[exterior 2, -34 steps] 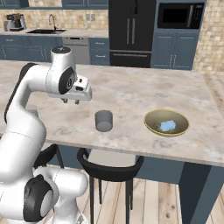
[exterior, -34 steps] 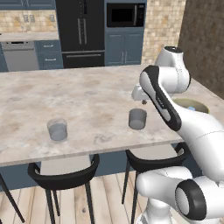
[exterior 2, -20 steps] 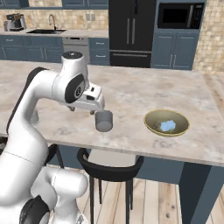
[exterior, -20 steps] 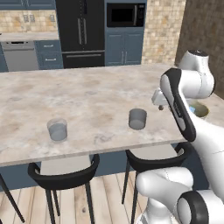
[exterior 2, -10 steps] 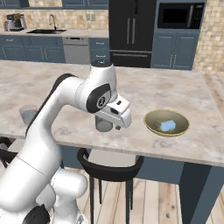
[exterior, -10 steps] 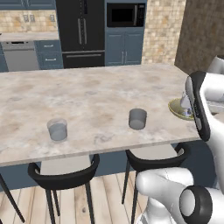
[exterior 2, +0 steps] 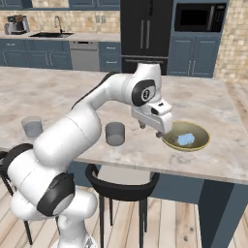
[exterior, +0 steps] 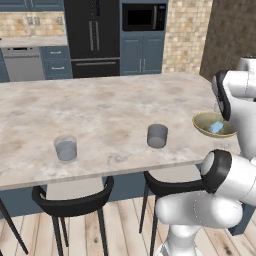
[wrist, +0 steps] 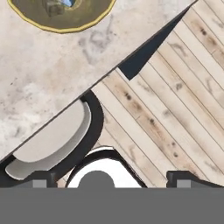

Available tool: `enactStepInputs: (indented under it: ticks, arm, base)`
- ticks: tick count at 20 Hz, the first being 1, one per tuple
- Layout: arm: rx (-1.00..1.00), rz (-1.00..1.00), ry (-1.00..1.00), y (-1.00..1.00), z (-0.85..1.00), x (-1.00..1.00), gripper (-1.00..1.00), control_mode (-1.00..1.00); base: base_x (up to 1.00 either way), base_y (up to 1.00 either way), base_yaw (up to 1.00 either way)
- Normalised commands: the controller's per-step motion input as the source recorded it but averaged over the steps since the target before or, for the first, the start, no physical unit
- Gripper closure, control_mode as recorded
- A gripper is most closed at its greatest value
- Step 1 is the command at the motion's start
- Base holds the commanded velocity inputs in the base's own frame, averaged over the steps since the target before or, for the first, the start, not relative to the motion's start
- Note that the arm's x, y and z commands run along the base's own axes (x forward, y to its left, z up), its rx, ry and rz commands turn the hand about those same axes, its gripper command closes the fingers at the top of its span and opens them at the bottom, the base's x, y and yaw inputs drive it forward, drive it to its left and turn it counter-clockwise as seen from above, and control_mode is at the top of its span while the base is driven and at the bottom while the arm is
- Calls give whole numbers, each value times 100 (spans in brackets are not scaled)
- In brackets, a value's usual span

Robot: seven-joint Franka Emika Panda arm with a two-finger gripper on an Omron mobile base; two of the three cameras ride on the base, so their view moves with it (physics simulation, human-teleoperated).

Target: There are four ice cubes in the ice bowl. Place two ice cubes in each glass of water.

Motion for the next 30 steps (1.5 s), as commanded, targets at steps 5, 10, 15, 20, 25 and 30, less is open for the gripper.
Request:
enactStepInputs:
  ticks: [5, 10, 15, 20, 25, 30]
  arm:
    - [3, -3, 0, -23, -59, 19, -100, -100]
    - [3, -8, 0, -42, -54, 37, -100, -100]
    - [1, 0, 0, -3, -2, 44, -100, -100]
    - [0, 0, 0, -6, -1, 17, -100, -100]
    - [0, 0, 0, 0, -1, 5, -100, -100]
    - [0, 0, 0, -5, -1, 23, -100, -100]
  base:
    - [0, 0, 0]
    - [0, 0, 0]
    - [0, 0, 0]
    - [0, 0, 0]
    - [0, 0, 0]
    - [0, 0, 0]
